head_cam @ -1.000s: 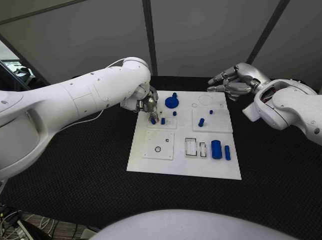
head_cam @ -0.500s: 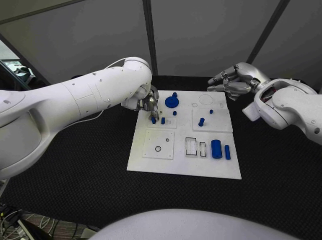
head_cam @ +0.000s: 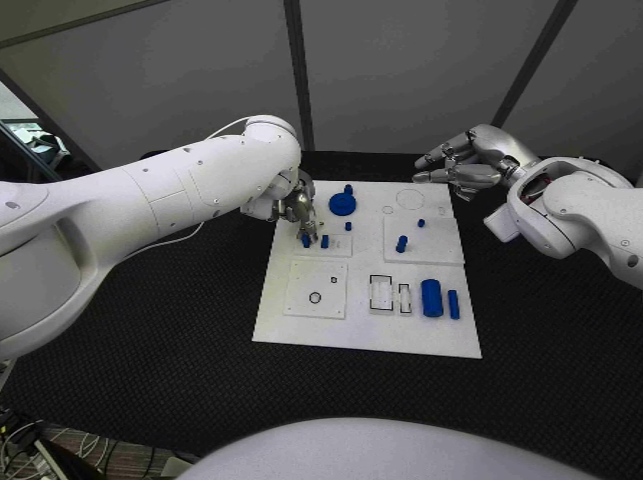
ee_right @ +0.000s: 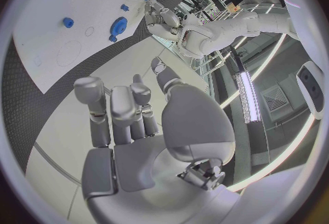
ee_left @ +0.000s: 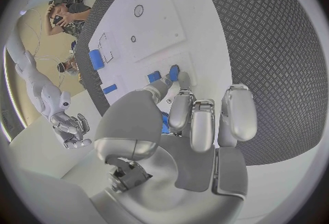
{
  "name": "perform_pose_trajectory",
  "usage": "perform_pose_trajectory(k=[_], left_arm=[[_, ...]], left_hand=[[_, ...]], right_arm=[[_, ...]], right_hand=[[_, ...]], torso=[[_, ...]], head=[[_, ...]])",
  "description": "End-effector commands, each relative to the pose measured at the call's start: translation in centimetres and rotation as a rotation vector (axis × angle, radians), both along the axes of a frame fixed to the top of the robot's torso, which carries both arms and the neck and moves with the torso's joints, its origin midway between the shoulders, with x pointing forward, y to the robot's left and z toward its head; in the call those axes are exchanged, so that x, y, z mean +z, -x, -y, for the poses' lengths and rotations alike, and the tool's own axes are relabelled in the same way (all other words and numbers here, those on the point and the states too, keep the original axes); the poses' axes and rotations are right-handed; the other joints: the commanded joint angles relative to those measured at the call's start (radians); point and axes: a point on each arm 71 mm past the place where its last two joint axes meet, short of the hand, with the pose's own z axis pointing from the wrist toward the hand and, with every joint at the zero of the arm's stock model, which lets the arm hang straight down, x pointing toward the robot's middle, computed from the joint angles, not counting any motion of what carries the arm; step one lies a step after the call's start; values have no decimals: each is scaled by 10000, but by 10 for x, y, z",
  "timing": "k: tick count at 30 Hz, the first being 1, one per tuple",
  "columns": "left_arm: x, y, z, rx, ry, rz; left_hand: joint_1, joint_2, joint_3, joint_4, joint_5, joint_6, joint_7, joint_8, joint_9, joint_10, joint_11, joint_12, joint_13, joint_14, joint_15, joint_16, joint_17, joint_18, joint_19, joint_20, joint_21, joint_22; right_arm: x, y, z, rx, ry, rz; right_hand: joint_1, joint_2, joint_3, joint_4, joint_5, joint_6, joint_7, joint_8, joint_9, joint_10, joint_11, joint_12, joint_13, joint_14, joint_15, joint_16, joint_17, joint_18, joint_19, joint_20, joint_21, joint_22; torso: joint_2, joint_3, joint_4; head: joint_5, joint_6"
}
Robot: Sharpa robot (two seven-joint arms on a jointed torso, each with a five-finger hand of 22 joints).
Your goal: Assemble the parts on the task board
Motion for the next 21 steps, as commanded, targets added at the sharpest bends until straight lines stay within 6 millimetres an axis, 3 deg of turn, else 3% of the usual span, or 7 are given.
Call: perform_pose_trajectory(k=[1, 21], left_arm=[[-4, 1, -3, 45, -217, 46], [-5, 0, -6, 182, -180, 125]], left_hand=[[-101, 4, -75, 24, -36, 75, -14, 13, -19, 18, -76, 4, 1794, 1082, -27, 37, 2615, 166, -34, 14, -18, 373], [-348, -156, -761, 465, -37, 123, -8, 30, -32, -8, -75, -63, 1786, 1073, -41, 12, 2597, 163, -26, -9, -32, 398]], right_arm=[[2, 0, -1, 132, -20, 55], [2, 0, -1, 119, -22, 69]], right_hand=[[-38, 75, 3, -25, 20, -80, -22, -46, 16, 55, 13, 61, -8, 73, -28, -36, -7, 86, 33, -1, -44, -8], [-44, 72, -1, -26, 18, -83, -21, -47, 16, 44, 14, 45, -29, 74, -28, -43, -8, 88, 28, -2, -59, -26]], torso=[[1, -2, -1], [1, -4, -3]], head=[[15, -2], [21, 15]])
